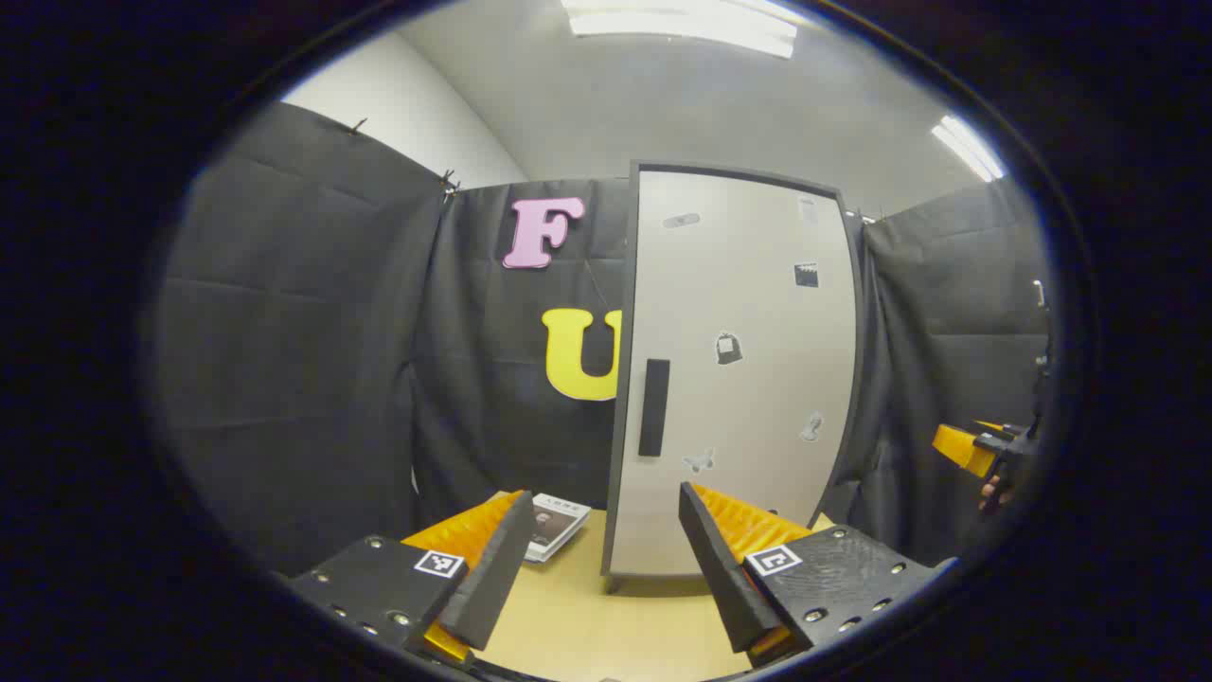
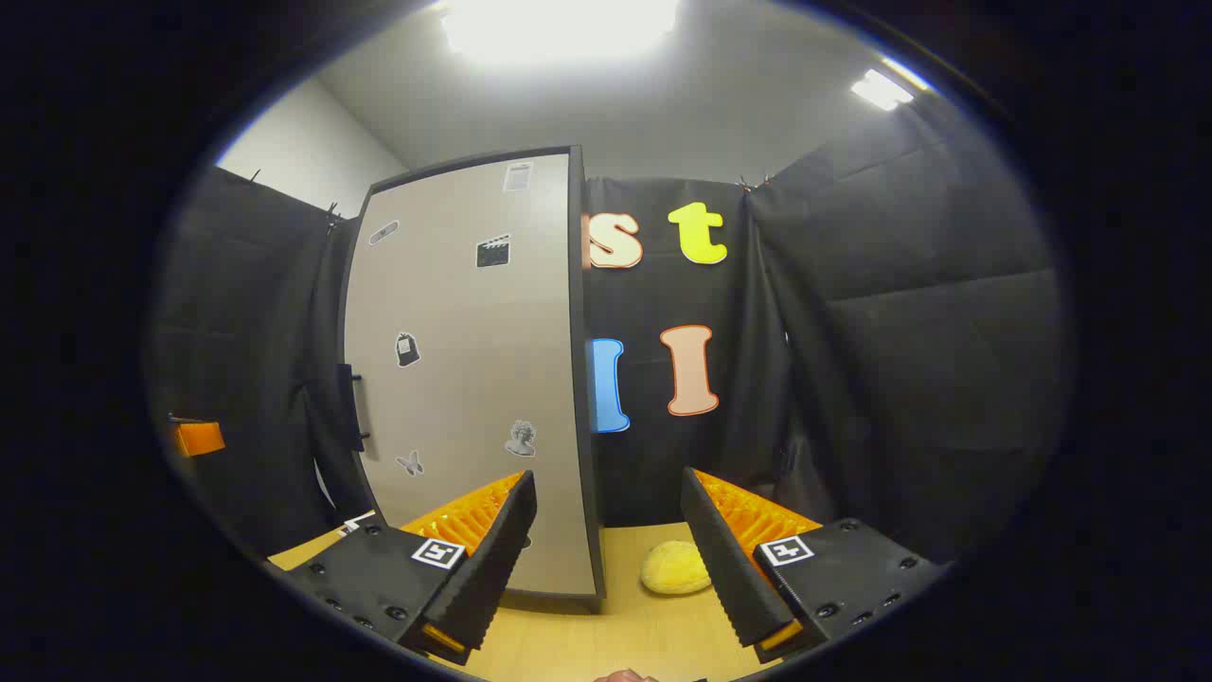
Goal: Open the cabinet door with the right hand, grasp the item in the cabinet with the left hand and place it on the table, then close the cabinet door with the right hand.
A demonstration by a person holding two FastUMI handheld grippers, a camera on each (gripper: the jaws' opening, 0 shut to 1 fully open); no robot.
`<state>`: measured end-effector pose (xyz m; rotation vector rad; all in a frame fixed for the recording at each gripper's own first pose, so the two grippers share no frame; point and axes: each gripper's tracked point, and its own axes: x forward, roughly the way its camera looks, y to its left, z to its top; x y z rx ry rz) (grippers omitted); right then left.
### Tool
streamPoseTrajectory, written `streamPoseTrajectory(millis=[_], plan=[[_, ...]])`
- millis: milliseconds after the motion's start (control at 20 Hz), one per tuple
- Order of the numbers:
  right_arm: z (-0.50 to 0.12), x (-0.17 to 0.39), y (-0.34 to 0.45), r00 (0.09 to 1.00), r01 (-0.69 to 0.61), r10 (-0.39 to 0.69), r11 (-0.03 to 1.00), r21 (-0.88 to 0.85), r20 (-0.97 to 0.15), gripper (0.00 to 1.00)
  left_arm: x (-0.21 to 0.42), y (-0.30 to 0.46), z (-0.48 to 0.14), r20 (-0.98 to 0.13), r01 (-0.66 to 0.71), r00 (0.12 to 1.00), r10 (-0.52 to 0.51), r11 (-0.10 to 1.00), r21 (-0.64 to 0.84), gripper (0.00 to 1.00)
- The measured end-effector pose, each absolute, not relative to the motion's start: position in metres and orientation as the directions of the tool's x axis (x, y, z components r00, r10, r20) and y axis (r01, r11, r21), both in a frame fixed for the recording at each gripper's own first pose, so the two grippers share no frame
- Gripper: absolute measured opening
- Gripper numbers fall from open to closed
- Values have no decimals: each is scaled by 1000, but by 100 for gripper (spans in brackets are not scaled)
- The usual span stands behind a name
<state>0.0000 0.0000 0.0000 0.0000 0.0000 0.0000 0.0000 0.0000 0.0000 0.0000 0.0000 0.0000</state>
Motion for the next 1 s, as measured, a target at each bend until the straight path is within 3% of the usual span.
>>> streamPoseTrajectory(millis=[250, 350, 400, 450, 750, 800, 850, 1000], plan=[[6, -7, 19, 995, -99, 100, 994, -40, 23, 97, -26, -16, -12, -8, -22, 1000, 22, 999, -33, 92], [10, -11, 23, 995, -87, 88, 996, -20, 38, 97, -27, -12, -9, -1, -11, 1000, 11, 1000, -28, 92], [8, -13, 24, 997, -74, 75, 997, -8, 35, 92, -25, -9, -6, 5, 2, 1000, -2, 1000, -25, 92], [4, -14, 27, 998, -63, 63, 998, 6, 21, 97, -23, -6, -3, 9, 17, 1000, -16, 1000, -26, 92], [-2, -23, 57, 1000, -16, 16, 999, 38, -15, 97, -23, 35, -5, 21, 66, 998, -66, 998, -13, 92], [-2, -24, 63, 1000, -10, 10, 999, 38, -16, 92, -25, 43, -10, 16, 69, 997, -69, 998, -12, 92], [-2, -25, 70, 1000, -10, 11, 999, 41, -17, 97, -26, 52, -15, 11, 69, 998, -69, 997, -16, 92], [-7, -17, 95, 998, -20, 22, 999, 38, -54, 97, -27, 76, -30, -7, 57, 998, -57, 998, -39, 92]])
